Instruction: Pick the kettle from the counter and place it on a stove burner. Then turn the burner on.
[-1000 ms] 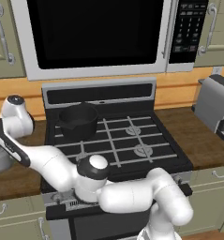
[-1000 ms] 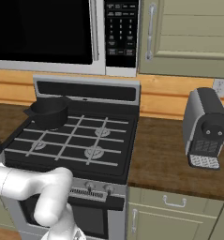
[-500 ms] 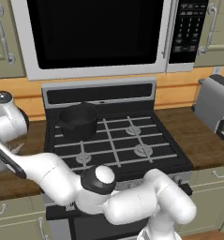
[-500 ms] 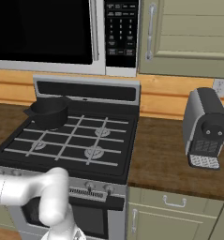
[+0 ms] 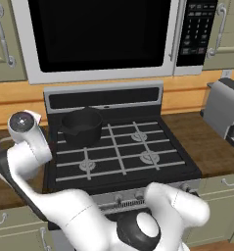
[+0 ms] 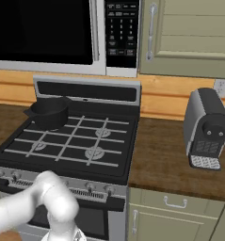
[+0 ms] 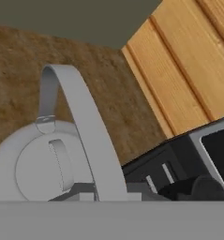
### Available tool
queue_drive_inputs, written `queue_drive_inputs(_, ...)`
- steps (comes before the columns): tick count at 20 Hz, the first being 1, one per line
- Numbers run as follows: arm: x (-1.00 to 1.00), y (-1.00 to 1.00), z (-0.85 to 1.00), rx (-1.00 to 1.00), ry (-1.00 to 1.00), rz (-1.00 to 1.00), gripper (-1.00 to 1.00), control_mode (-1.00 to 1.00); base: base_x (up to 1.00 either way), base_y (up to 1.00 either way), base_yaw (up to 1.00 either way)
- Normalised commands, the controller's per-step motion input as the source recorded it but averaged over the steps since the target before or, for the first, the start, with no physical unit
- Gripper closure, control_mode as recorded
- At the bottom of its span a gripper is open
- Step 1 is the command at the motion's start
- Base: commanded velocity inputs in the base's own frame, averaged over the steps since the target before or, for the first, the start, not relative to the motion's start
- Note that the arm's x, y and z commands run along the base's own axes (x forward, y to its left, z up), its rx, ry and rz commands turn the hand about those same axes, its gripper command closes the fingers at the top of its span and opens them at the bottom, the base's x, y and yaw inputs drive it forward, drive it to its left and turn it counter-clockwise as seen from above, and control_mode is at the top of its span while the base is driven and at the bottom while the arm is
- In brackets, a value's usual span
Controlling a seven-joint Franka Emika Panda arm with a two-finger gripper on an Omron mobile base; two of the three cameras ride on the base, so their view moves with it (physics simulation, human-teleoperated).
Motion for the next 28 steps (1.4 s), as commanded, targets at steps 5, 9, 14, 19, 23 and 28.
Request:
queue_drive_inputs(5, -0.14, -1.00, 0.11, 0.00, -0.06, -0.19, 1.00, -1.00, 0.00, 0.00, 0.00)
queue_drive_inputs(9, 0.00, -1.00, 0.08, 0.02, 0.00, -0.21, 1.00, -1.00, 0.00, 0.00, 0.00)
queue_drive_inputs(14, 0.00, -1.00, 0.03, 0.03, 0.04, -0.22, 1.00, -1.00, 0.00, 0.00, 0.00)
queue_drive_inputs(19, 0.05, -1.00, 0.00, 0.01, 0.09, -0.15, 1.00, -1.00, 0.00, 0.00, 0.00)
queue_drive_inputs(23, 0.42, -0.69, 0.00, 0.00, 0.02, -0.02, 1.00, -1.00, 0.00, 0.00, 0.00)
queue_drive_inputs(28, 0.36, -0.12, 0.00, 0.00, 0.01, 0.00, 1.00, -1.00, 0.00, 0.00, 0.00)
